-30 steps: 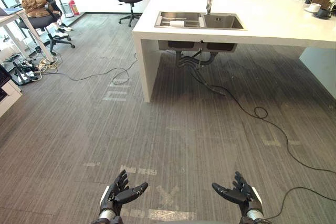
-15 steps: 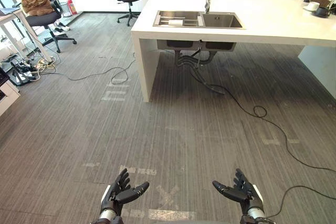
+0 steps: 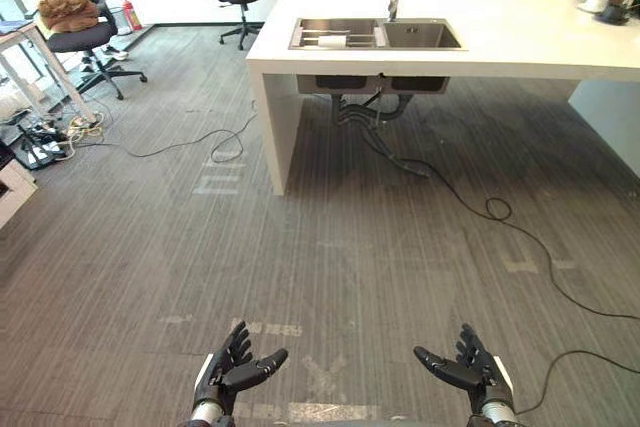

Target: Walk over to the sink, pick up the cup, carry it to the dishwasher, place the cup inside the dishwasher, then close the dishwasher door

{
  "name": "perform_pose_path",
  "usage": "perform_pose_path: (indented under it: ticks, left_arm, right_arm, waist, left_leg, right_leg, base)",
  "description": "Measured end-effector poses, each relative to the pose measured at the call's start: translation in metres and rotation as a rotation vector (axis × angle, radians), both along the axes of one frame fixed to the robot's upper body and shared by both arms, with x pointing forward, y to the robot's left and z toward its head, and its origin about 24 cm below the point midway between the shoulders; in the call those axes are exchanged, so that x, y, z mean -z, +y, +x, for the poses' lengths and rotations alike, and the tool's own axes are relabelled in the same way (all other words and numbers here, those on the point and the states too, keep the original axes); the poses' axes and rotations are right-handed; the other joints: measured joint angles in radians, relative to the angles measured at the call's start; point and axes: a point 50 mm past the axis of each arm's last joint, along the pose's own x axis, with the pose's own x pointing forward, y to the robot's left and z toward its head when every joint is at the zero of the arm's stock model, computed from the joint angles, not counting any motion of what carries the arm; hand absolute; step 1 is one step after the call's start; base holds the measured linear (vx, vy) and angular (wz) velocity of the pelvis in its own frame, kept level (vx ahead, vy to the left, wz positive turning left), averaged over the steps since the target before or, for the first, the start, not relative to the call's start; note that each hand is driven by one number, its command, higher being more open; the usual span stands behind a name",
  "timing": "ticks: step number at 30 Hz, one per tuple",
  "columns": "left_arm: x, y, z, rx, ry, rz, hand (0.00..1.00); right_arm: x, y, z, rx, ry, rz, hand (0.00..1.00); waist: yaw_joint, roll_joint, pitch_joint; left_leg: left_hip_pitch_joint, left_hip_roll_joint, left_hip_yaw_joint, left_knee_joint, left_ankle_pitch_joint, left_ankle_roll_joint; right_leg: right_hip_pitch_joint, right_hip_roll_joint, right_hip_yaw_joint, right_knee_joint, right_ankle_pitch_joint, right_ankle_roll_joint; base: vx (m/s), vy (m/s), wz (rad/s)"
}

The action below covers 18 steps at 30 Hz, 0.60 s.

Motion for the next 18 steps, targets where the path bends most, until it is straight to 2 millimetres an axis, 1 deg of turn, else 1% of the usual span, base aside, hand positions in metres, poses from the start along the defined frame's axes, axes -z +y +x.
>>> perform_pose_path:
  ticks: [1,2,3,4,5,6,7,8,9,10,11,12,13,14,15,16,17,18]
  left_arm:
    - [0.000,0.001,-0.003,-0.005,0.007,0.004,1.00]
    - [0.000,0.006,-0.005,-0.008,0.007,0.017,1.00]
    - [-0.002,0.010,-0.003,-0.009,0.002,0.029,1.00]
    - [-0.003,0.012,-0.002,-0.011,-0.002,0.034,1.00]
    - [-0.003,0.014,0.000,-0.017,-0.008,0.038,1.00]
    - [-0.004,0.015,0.002,-0.017,-0.013,0.044,1.00]
    - [-0.006,0.021,0.001,-0.019,-0.012,0.060,1.00]
    - [-0.006,0.023,0.001,-0.018,-0.011,0.066,1.00]
    - [-0.007,0.025,0.001,-0.019,-0.009,0.073,1.00]
    - [-0.006,0.026,-0.001,-0.024,-0.006,0.076,1.00]
    - [-0.006,0.022,0.000,-0.026,-0.010,0.067,1.00]
    - [-0.006,0.021,0.000,-0.025,-0.011,0.064,1.00]
    - [-0.005,0.018,0.001,-0.028,-0.013,0.055,1.00]
    - [-0.004,0.015,-0.001,-0.033,-0.010,0.044,1.00]
    - [-0.001,0.009,-0.005,-0.038,0.000,0.023,1.00]
    - [0.000,0.005,-0.008,-0.039,0.006,0.010,1.00]
    - [0.003,-0.001,-0.013,-0.043,0.017,-0.012,1.00]
    - [0.004,-0.005,-0.019,-0.045,0.031,-0.025,1.00]
  right_arm:
    - [0.001,0.000,-0.003,0.000,0.009,0.001,1.00]
    - [0.002,0.002,-0.005,-0.012,0.015,0.006,1.00]
    - [0.002,0.004,-0.003,-0.027,0.010,0.012,1.00]
    - [0.002,0.005,-0.003,-0.033,0.008,0.015,1.00]
    - [0.001,0.005,-0.002,-0.038,0.005,0.017,1.00]
    - [0.002,0.007,-0.001,-0.047,0.001,0.029,1.00]
    - [0.002,0.010,0.000,-0.062,-0.006,0.044,1.00]
    - [0.002,0.010,0.001,-0.069,-0.013,0.048,1.00]
    - [0.001,0.011,0.001,-0.073,-0.020,0.052,1.00]
    - [0.002,0.012,-0.001,-0.071,-0.020,0.061,1.00]
    - [0.002,0.012,-0.001,-0.057,-0.026,0.068,1.00]
    - [0.002,0.013,-0.001,-0.048,-0.030,0.078,1.00]
    - [0.002,0.016,-0.001,-0.037,-0.038,0.090,1.00]
    - [0.002,0.016,-0.001,-0.037,-0.041,0.091,1.00]
    - [0.002,0.016,-0.003,-0.032,-0.038,0.088,1.00]
    - [0.002,0.016,-0.004,-0.027,-0.035,0.084,1.00]
    - [0.003,0.014,-0.010,-0.019,-0.019,0.080,1.00]
    - [0.004,0.014,-0.016,-0.015,-0.001,0.078,1.00]
  waist:
    - [0.000,0.003,0.000]
    - [0.002,0.000,-0.001]
    - [0.001,-0.011,0.006]
    - [0.000,-0.015,0.010]
    - [0.000,-0.014,0.016]
    - [0.002,-0.004,0.025]
    - [0.004,-0.006,0.025]
    - [0.005,-0.009,0.025]
    - [0.005,-0.015,0.028]
    - [0.005,-0.016,0.030]
    - [0.005,0.001,0.034]
    - [0.004,0.009,0.035]
    - [0.004,0.000,0.026]
    - [0.004,0.005,0.024]
    - [0.002,0.017,0.014]
    - [0.000,0.025,0.010]
    - [-0.002,0.044,-0.002]
    - [-0.004,0.057,-0.013]
  left_leg:
    - [0.004,0.008,-0.002,0.025,-0.022,-0.001]
    - [0.007,0.019,-0.007,0.060,-0.049,-0.004]
    - [0.013,0.027,-0.015,0.071,-0.063,-0.008]
    - [0.018,0.032,-0.022,0.074,-0.069,-0.011]
    - [0.020,0.050,-0.028,0.083,-0.080,-0.021]
    - [0.024,0.087,-0.034,0.101,-0.099,-0.043]
    - [0.029,0.117,-0.037,0.119,-0.120,-0.070]
    - [0.031,0.129,-0.037,0.133,-0.134,-0.083]
    - [0.041,0.144,-0.040,0.157,-0.157,-0.104]
    - [0.063,0.169,-0.042,0.184,-0.188,-0.131]
    - [0.088,0.205,-0.045,0.195,-0.207,-0.156]
    - [0.095,0.214,-0.045,0.192,-0.210,-0.162]
    - [0.109,0.227,-0.045,0.193,-0.215,-0.170]
    - [0.119,0.234,-0.045,0.201,-0.217,-0.168]
    - [0.116,0.252,-0.046,0.251,-0.207,-0.152]
    - [0.108,0.268,-0.047,0.287,-0.196,-0.131]
    - [0.083,0.299,-0.044,0.376,-0.151,-0.064]
    - [0.040,0.338,-0.045,0.474,-0.065,-0.046]
  right_leg:
    - [-0.009,0.001,0.004,0.013,-0.022,0.006]
    - [-0.029,-0.001,-0.007,-0.012,-0.050,0.004]
    - [-0.045,0.002,-0.024,-0.073,-0.054,0.004]
    - [-0.052,0.003,-0.038,-0.114,-0.053,0.005]
    - [-0.061,0.012,-0.058,-0.177,-0.051,0.008]
    - [-0.067,0.041,-0.070,-0.283,-0.030,0.009]
    - [-0.070,0.066,-0.066,-0.409,0.028,0.010]
    - [-0.066,0.073,-0.065,-0.461,0.065,0.005]
    - [-0.058,0.077,-0.066,-0.489,0.152,0.000]
    - [-0.043,0.088,-0.073,-0.467,0.239,-0.052]
    - [-0.040,0.108,-0.085,-0.402,0.180,-0.088]
    - [-0.049,0.111,-0.088,-0.366,0.149,-0.090]
    - [-0.067,0.110,-0.089,-0.290,0.080,-0.093]
    - [-0.072,0.111,-0.090,-0.248,0.034,-0.096]
    - [-0.065,0.117,-0.099,-0.214,-0.014,-0.102]
    - [-0.052,0.123,-0.105,-0.209,-0.031,-0.106]
    - [-0.017,0.141,-0.117,-0.223,-0.060,-0.112]
    - [0.032,0.165,-0.133,-0.269,-0.072,-0.124]
  base:
    - [0.13,0.057,0.08]
    - [0.18,0.023,0.11]
    - [0.17,-0.017,0.14]
    - [0.14,-0.050,0.16]
    - [0.22,-0.094,0.13]
    - [0.28,-0.135,0.07]
    - [0.30,-0.162,0.02]
    - [0.23,-0.148,-0.01]
    - [0.35,-0.268,0.00]
    - [0.35,-0.271,0.01]
    - [0.33,-0.266,0.03]
    - [0.28,-0.223,0.04]
    - [0.28,-0.220,0.02]
    - [0.35,-0.257,0.04]
    - [0.24,-0.170,0.04]
    - [0.30,-0.217,0.08]
    - [0.35,-0.272,0.13]
    - [0.34,-0.264,0.14]
